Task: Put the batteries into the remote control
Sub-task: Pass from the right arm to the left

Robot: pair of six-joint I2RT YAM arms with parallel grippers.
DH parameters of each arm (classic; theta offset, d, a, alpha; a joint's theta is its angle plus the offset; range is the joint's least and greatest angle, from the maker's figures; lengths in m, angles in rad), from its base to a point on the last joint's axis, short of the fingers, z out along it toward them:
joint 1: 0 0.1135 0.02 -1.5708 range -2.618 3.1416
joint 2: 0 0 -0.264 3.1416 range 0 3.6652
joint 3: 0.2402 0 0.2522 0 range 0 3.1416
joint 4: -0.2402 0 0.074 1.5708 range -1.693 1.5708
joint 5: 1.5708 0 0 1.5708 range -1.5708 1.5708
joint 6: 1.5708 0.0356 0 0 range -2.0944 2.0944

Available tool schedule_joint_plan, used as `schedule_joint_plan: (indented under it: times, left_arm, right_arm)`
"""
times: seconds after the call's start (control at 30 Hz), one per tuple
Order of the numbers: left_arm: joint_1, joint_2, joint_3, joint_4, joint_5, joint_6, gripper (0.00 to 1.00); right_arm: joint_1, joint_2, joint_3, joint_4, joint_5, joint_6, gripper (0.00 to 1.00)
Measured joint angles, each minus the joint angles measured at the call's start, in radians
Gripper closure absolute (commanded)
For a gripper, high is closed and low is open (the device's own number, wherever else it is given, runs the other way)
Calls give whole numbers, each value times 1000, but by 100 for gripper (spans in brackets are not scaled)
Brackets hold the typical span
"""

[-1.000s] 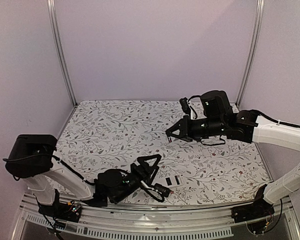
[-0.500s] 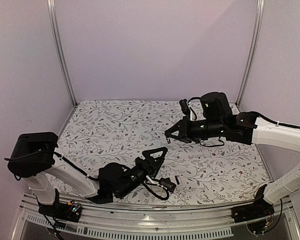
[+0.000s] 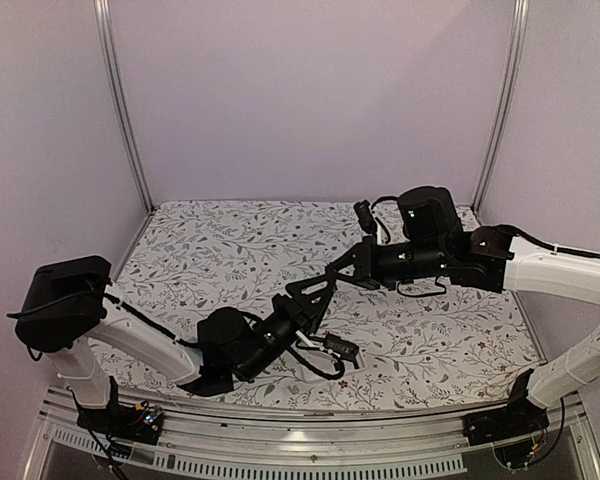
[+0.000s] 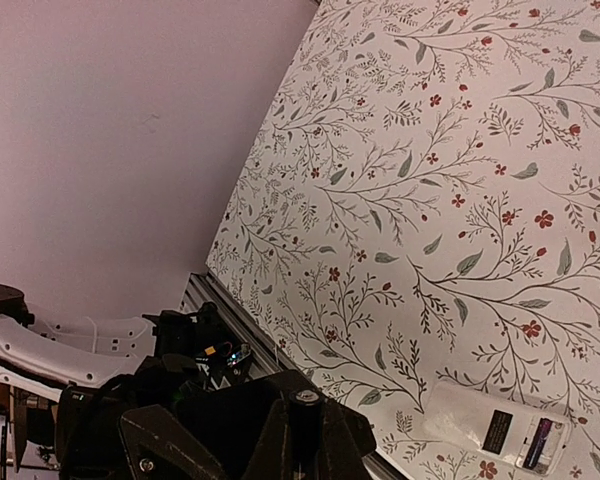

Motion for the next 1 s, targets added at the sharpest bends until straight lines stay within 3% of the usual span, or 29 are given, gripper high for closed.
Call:
schedule_joint_plan:
  times: [0.6,1.0]
  left_arm:
    - [3,4,8,0,26,13,74]
    - [3,6,14,3,30,7,88]
  right_arm:
    - [6,0,0,16,0,3,100]
    - [7,5,0,19,-1,3,100]
